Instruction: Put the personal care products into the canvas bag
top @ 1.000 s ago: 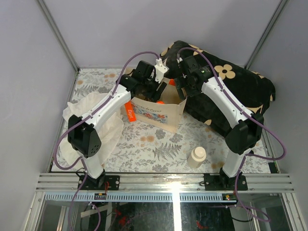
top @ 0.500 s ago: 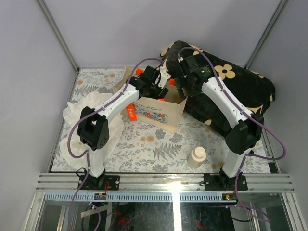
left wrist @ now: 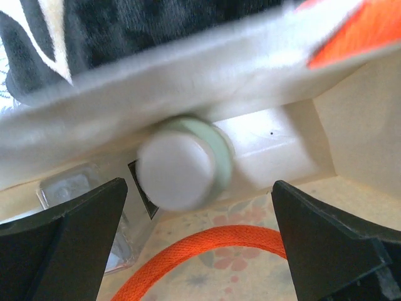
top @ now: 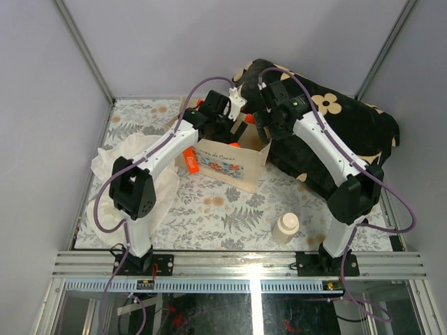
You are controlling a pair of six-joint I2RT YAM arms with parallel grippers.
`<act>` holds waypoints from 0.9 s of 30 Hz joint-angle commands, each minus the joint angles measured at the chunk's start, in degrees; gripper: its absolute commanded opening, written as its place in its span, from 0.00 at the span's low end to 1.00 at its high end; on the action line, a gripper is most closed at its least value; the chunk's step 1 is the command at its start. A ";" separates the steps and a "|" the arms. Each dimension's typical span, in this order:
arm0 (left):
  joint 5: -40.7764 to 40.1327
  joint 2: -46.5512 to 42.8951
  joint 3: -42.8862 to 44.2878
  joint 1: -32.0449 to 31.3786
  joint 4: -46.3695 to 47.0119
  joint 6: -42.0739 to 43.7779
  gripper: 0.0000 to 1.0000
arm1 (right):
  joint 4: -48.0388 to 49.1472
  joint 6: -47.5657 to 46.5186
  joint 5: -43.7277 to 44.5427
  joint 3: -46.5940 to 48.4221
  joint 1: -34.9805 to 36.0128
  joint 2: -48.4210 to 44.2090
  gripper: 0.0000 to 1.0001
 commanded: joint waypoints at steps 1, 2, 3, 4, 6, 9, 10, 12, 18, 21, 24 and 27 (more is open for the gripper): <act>2.94 -2.88 2.85 0.89 4.76 -2.63 1.00 | 0.58 -2.10 -0.71 1.15 -0.71 -5.75 0.99; 3.49 -3.58 2.97 0.98 5.58 -3.15 1.00 | 0.84 -2.42 -1.11 0.99 -0.70 -6.63 0.99; 4.37 -4.29 3.01 1.05 6.40 -3.56 1.00 | 1.18 -2.51 -1.57 0.70 -0.65 -7.61 0.99; 5.20 -5.14 3.08 1.14 7.27 -4.01 1.00 | 1.51 -2.72 -1.94 0.25 -0.64 -9.25 0.99; 5.91 -6.81 3.10 1.30 8.97 -4.83 1.00 | 2.71 -2.79 -2.12 -1.15 -0.63 -12.78 0.99; 6.21 -7.61 3.78 1.43 9.33 -4.88 1.00 | 6.74 -2.69 -2.46 -5.06 -0.64 -20.37 0.99; 6.29 -7.42 4.07 1.41 9.02 -4.80 1.00 | 7.80 -2.46 -2.87 -6.50 -0.66 -23.17 1.00; 6.39 -7.24 4.00 1.41 9.11 -4.85 1.00 | 8.50 -1.48 -3.84 -8.86 -0.71 -28.54 1.00; 3.31 -7.73 1.88 1.79 11.01 -4.39 1.00 | -3.70 3.63 -11.47 -14.70 -0.64 -32.89 1.00; 3.70 -7.92 1.48 2.35 11.14 -3.85 1.00 | -4.09 7.77 -16.94 -20.78 -0.63 -37.27 0.99; 3.89 -8.06 0.77 2.77 11.85 -3.73 1.00 | -3.48 10.58 -21.73 -25.39 -0.61 -41.42 1.00; 4.37 -8.24 0.03 2.99 12.68 -3.69 1.00 | -4.82 11.41 -25.10 -28.96 -0.56 -43.17 1.00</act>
